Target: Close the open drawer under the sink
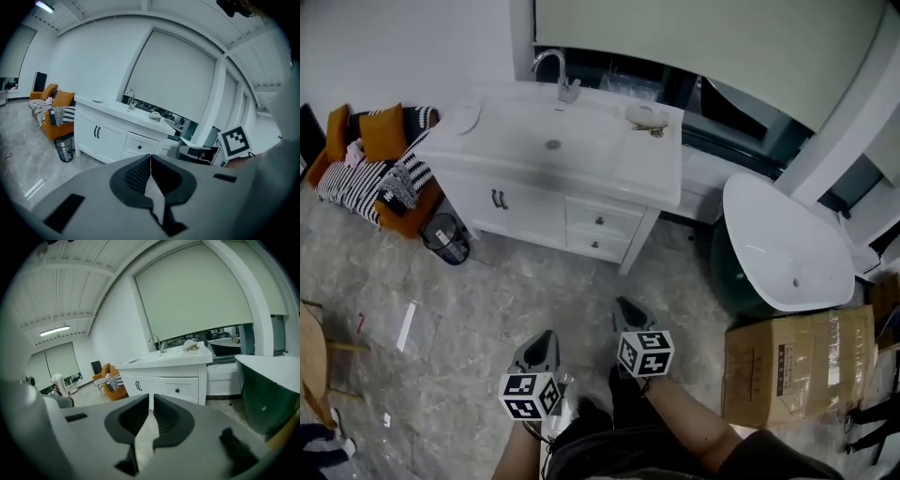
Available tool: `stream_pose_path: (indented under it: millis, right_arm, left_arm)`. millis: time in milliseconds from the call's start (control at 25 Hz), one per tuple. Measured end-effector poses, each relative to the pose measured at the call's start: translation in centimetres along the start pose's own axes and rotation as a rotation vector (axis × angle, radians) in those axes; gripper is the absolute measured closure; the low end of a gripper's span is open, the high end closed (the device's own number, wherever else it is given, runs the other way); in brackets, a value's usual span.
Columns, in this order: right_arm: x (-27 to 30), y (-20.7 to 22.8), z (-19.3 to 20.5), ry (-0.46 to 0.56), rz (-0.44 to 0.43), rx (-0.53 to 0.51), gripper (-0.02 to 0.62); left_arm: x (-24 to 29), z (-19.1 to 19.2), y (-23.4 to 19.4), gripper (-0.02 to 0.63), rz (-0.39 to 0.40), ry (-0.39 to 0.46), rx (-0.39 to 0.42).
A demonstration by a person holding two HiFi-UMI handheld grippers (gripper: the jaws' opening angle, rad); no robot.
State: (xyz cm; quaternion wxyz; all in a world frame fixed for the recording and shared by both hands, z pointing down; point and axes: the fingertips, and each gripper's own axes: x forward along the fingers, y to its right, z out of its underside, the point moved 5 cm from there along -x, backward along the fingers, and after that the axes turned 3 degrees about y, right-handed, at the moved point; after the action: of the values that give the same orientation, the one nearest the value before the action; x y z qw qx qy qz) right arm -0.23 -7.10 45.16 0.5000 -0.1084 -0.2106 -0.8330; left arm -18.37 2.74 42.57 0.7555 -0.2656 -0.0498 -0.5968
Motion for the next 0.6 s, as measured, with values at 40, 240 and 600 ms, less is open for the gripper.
stream_pose_path:
  millis: [40, 240, 600]
  right_arm:
    - [-0.9, -0.2, 0.2, -0.011, -0.003, -0.007, 0.551]
    - [-3.5, -0.4, -0.3, -0.025, -0.032, -0.053, 0.554]
    - [-7.5, 0.0, -1.1, 0.002, -0.118, -0.111, 0.555]
  left_arm:
    - [-0.5, 0.1, 0.3, 0.591, 0.005, -0.002, 0.001]
    - [-2.1, -0.2, 2.0, 0.591, 0.014, -0.001, 0.023]
    - [-4.0, 0.8, 6.2, 0.591, -0.013, 0.032, 0.036]
